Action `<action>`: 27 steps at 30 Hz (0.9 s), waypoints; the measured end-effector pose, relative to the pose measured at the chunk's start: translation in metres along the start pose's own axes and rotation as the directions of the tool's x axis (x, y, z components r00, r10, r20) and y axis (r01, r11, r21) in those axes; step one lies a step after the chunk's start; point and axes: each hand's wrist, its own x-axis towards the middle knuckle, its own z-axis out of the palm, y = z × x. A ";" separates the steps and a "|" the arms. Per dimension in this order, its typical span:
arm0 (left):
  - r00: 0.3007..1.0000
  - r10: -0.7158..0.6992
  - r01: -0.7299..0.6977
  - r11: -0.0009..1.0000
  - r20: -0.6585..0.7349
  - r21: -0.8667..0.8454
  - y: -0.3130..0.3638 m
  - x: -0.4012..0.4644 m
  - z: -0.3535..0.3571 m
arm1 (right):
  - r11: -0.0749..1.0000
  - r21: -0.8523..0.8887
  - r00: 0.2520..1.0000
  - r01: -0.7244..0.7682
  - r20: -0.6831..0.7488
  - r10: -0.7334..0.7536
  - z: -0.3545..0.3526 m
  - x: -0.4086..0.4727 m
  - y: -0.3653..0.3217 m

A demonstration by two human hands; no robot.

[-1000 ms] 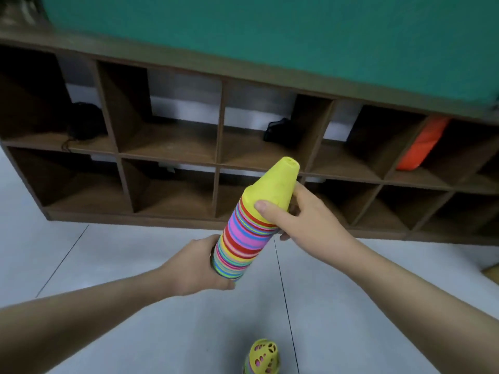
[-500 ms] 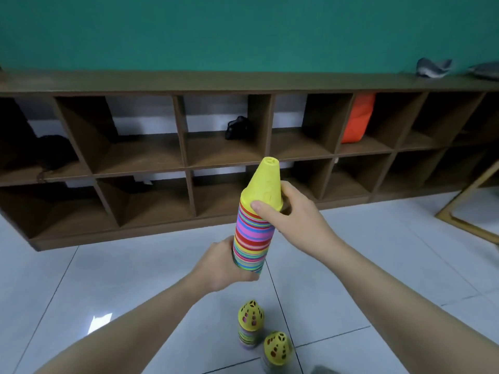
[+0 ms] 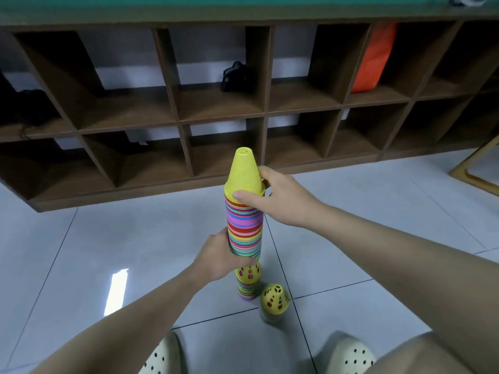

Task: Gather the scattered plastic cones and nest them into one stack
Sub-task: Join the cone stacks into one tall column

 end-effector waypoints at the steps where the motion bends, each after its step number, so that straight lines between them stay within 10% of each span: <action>1: 1.000 -0.003 0.003 1.000 -0.003 -0.008 -0.001 0.000 0.004 | 1.000 -0.019 1.000 0.007 0.020 -0.007 -0.002 -0.001 0.000; 27: 0.986 -0.165 0.165 0.981 0.006 -0.104 -0.073 -0.017 0.076 | 0.989 0.054 0.955 -0.138 0.271 0.119 0.039 -0.017 0.064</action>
